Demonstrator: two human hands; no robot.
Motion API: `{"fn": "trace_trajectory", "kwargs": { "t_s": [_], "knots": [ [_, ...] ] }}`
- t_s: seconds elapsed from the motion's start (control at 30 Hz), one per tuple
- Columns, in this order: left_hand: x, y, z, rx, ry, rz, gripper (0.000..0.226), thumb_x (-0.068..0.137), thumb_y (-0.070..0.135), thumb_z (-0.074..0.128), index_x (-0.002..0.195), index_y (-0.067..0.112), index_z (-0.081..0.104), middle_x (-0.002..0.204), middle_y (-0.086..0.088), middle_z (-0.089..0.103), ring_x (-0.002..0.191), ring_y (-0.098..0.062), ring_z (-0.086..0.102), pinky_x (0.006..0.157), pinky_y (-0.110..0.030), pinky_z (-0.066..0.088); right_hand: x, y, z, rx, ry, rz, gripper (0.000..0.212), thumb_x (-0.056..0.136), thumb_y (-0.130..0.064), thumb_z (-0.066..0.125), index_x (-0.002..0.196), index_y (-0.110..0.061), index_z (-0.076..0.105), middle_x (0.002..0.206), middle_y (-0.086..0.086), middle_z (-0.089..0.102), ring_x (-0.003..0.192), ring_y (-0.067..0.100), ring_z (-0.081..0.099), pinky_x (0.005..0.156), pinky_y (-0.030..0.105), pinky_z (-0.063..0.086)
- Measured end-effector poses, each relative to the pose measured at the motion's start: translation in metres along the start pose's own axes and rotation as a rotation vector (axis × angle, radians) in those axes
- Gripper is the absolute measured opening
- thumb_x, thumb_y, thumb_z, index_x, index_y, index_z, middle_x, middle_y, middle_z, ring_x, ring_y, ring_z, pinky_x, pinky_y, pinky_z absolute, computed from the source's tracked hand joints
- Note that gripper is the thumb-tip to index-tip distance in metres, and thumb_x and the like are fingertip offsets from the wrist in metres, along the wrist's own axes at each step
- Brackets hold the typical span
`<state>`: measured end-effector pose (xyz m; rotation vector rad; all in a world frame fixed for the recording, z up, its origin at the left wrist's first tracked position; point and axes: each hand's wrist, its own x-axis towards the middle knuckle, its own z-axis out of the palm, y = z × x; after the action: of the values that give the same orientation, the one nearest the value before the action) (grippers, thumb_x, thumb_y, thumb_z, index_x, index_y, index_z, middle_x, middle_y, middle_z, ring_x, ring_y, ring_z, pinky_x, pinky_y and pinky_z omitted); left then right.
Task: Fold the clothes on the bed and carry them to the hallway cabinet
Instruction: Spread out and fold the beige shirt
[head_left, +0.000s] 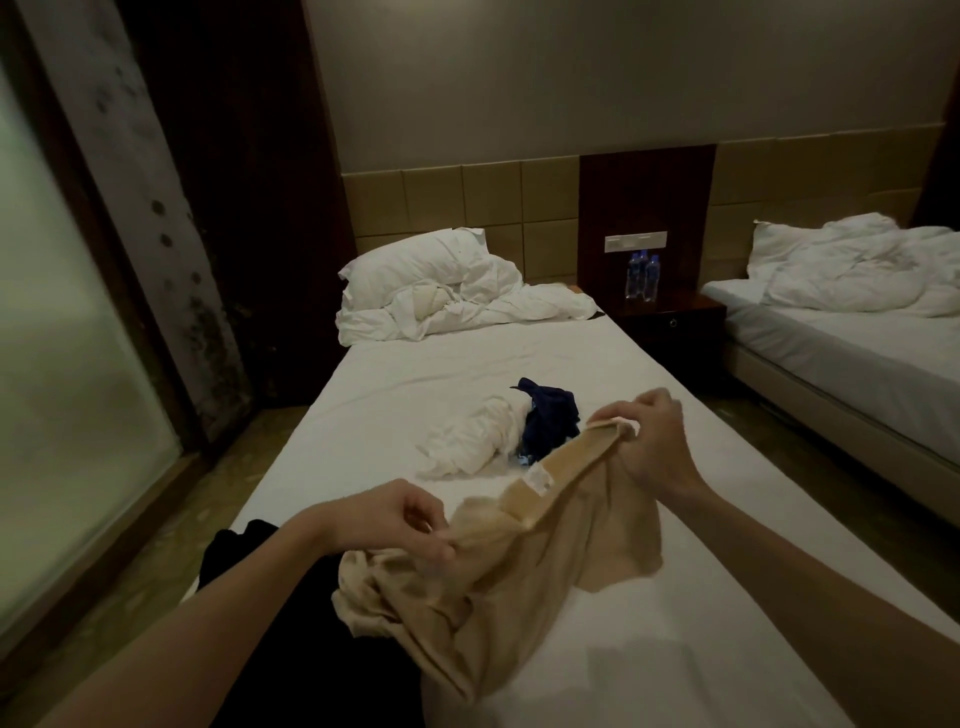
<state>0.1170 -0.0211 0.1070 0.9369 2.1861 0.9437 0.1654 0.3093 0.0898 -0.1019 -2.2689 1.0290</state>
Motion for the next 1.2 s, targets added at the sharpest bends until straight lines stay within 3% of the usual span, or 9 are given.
{"fn": "trace_trajectory", "kwargs": {
  "t_s": [0.13, 0.23, 0.37, 0.53, 0.6, 0.73, 0.93, 1.07, 1.2],
  "knots": [
    [0.012, 0.018, 0.002, -0.002, 0.033, -0.066, 0.042, 0.087, 0.038, 0.074, 0.126, 0.024, 0.066, 0.119, 0.004, 0.07, 0.113, -0.008, 0.064, 0.104, -0.033, 0.048, 0.005, -0.039, -0.004, 0.227, -0.197, -0.075, 0.044, 0.079, 0.013, 0.059, 0.089, -0.027, 0.076, 0.09, 0.005, 0.065, 0.082, 0.013, 0.063, 0.075, 0.014, 0.046],
    [0.033, 0.038, 0.0, -0.017, 0.335, 0.044, 0.078, 0.083, 0.027, 0.08, 0.148, 0.033, 0.036, 0.139, 0.007, 0.052, 0.129, -0.007, 0.05, 0.106, -0.028, 0.044, 0.004, -0.062, 0.002, 0.389, -0.381, -0.032, 0.047, 0.078, 0.018, 0.055, 0.087, -0.022, 0.077, 0.092, -0.001, 0.073, 0.091, 0.01, 0.067, 0.082, 0.023, 0.053],
    [0.06, 0.063, 0.006, 0.007, 0.231, 0.193, 0.102, 0.078, 0.023, 0.084, 0.155, 0.039, 0.02, 0.14, 0.019, 0.048, 0.13, -0.001, 0.047, 0.103, -0.019, 0.043, 0.003, -0.078, 0.011, 0.639, -0.543, 0.083, 0.04, 0.082, 0.017, 0.05, 0.101, -0.01, 0.073, 0.101, 0.014, 0.071, 0.097, 0.03, 0.068, 0.081, 0.038, 0.058],
    [0.08, 0.058, 0.005, 0.266, 0.519, 0.2, 0.01, 0.081, 0.022, 0.077, 0.085, 0.024, 0.067, 0.078, 0.011, 0.067, 0.07, 0.0, 0.06, 0.067, -0.034, 0.052, -0.008, -0.057, 0.02, 0.776, -0.568, 0.283, 0.044, 0.084, -0.005, 0.056, 0.124, -0.021, 0.057, 0.12, 0.008, 0.065, 0.105, 0.02, 0.064, 0.084, 0.035, 0.056],
    [0.082, 0.058, 0.002, 0.244, 0.652, 0.189, 0.023, 0.085, 0.019, 0.073, 0.066, 0.021, 0.059, 0.063, 0.01, 0.059, 0.056, 0.0, 0.049, 0.056, -0.023, 0.041, -0.023, -0.038, 0.03, 0.656, -0.602, 0.309, 0.05, 0.085, -0.027, 0.069, 0.131, -0.03, 0.05, 0.125, -0.003, 0.062, 0.112, 0.017, 0.062, 0.092, 0.04, 0.055],
    [0.083, 0.067, -0.012, 0.234, 0.823, 0.168, 0.022, 0.09, 0.023, 0.067, 0.071, 0.012, 0.063, 0.067, 0.003, 0.064, 0.06, -0.007, 0.052, 0.055, -0.018, 0.039, -0.061, -0.014, 0.064, 0.38, -0.804, 0.185, 0.075, 0.075, -0.038, 0.083, 0.138, -0.037, 0.043, 0.13, -0.014, 0.058, 0.115, 0.002, 0.058, 0.092, 0.018, 0.05],
    [0.066, 0.065, -0.035, 0.201, 0.977, 0.061, 0.033, 0.092, 0.024, 0.065, 0.067, 0.002, 0.062, 0.06, -0.006, 0.059, 0.056, -0.014, 0.047, 0.052, -0.023, 0.036, -0.035, 0.008, 0.062, 0.185, -0.434, 0.151, 0.005, 0.09, -0.009, 0.054, 0.091, -0.008, 0.059, 0.086, -0.002, 0.065, 0.083, 0.017, 0.058, 0.064, 0.019, 0.041],
    [0.047, 0.058, -0.054, -0.116, 0.938, 0.038, 0.028, 0.085, 0.027, 0.076, 0.081, 0.0, 0.071, 0.074, -0.012, 0.069, 0.071, -0.02, 0.062, 0.067, -0.038, 0.051, 0.004, -0.01, 0.02, 0.163, -0.304, 0.1, 0.029, 0.086, -0.003, 0.057, 0.067, -0.024, 0.054, 0.063, -0.01, 0.056, 0.062, 0.007, 0.047, 0.05, 0.016, 0.031],
    [0.027, 0.063, -0.062, -0.444, 0.839, 0.112, 0.032, 0.076, 0.024, 0.084, 0.1, 0.006, 0.074, 0.095, -0.009, 0.075, 0.094, -0.025, 0.07, 0.082, -0.036, 0.056, 0.036, -0.038, -0.024, 0.24, -0.316, 0.004, 0.027, 0.087, 0.004, 0.055, 0.075, -0.019, 0.064, 0.072, -0.009, 0.063, 0.064, -0.004, 0.052, 0.057, 0.015, 0.037]
  ]
}}
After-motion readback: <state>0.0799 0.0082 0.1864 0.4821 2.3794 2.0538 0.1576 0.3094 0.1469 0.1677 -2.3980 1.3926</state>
